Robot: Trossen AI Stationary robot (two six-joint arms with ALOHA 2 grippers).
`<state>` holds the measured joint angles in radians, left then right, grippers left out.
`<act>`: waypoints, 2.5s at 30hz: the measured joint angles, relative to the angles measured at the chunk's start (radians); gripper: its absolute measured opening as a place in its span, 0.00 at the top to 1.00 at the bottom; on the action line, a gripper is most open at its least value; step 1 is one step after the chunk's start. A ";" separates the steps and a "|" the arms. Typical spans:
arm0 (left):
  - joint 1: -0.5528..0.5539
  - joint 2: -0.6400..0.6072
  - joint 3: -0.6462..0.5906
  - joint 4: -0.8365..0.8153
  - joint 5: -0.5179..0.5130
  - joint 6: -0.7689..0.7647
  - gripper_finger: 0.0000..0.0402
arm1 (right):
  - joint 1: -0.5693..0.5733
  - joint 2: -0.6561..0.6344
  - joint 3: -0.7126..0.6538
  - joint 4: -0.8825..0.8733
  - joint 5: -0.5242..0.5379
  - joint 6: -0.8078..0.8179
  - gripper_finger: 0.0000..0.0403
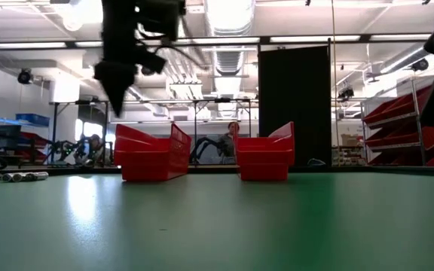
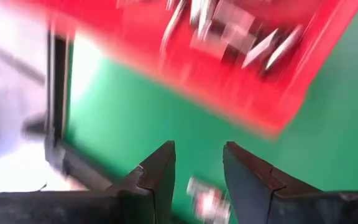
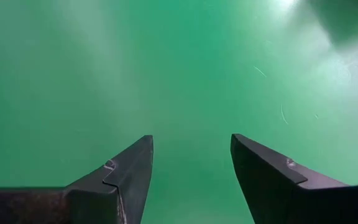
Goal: Sort batteries
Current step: Put the silver battery into the left red bin
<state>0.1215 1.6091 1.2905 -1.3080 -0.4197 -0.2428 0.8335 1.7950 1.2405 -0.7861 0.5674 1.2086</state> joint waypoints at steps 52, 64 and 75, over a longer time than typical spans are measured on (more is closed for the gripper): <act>0.369 -0.111 -0.660 0.362 0.215 -0.621 0.79 | 0.015 0.000 -0.009 0.044 0.009 -0.042 0.52; 0.358 -0.126 -0.641 0.368 0.221 -0.557 0.94 | 0.015 0.000 -0.009 0.044 0.008 -0.031 0.54; 0.326 -0.323 -0.486 0.365 0.261 -0.528 0.94 | 0.015 0.000 -0.009 0.045 0.008 -0.030 0.54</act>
<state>0.4471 1.2865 0.8044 -0.9426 -0.1586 -0.7704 0.8484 1.7950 1.2320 -0.7410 0.5755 1.1790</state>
